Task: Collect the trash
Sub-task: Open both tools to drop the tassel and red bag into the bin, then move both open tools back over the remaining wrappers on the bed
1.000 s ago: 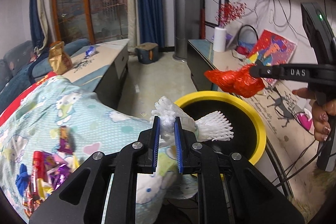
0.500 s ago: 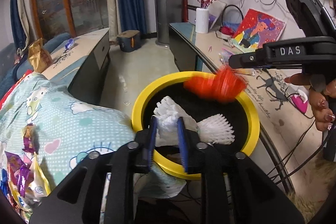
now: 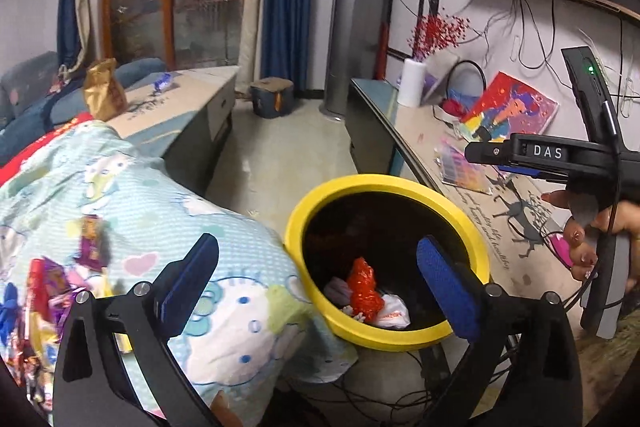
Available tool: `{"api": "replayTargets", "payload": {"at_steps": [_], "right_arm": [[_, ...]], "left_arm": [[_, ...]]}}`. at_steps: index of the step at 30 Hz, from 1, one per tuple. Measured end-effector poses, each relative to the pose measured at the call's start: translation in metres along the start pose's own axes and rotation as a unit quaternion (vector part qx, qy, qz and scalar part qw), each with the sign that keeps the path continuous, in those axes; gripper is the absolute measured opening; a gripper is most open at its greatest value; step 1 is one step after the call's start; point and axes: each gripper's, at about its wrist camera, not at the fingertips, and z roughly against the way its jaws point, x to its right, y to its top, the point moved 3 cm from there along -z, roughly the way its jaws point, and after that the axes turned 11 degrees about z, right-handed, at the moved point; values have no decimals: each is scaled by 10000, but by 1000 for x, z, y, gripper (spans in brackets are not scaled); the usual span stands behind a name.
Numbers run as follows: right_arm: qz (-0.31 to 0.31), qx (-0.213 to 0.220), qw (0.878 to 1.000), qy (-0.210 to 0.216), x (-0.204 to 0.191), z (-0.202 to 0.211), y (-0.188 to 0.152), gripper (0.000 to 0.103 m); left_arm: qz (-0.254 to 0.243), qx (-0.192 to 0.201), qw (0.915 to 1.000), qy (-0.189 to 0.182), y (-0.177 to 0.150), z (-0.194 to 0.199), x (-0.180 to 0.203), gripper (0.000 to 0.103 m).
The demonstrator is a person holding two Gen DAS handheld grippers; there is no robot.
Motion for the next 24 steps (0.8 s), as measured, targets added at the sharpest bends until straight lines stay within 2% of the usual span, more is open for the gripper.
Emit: {"api": "replayTargets", "payload": {"at_steps": [15, 18, 24], "right_arm": [[627, 338, 9969, 337, -54, 14, 6, 69], [811, 442, 9949, 414, -68, 20, 7, 78], [1048, 514, 9913, 612, -94, 25, 6, 78]], "left_arm": [[246, 476, 9975, 470, 15, 45, -39, 97], [321, 572, 9963, 553, 18, 55, -48, 97], [409, 780, 9931, 769, 21, 76, -67, 97]]}}
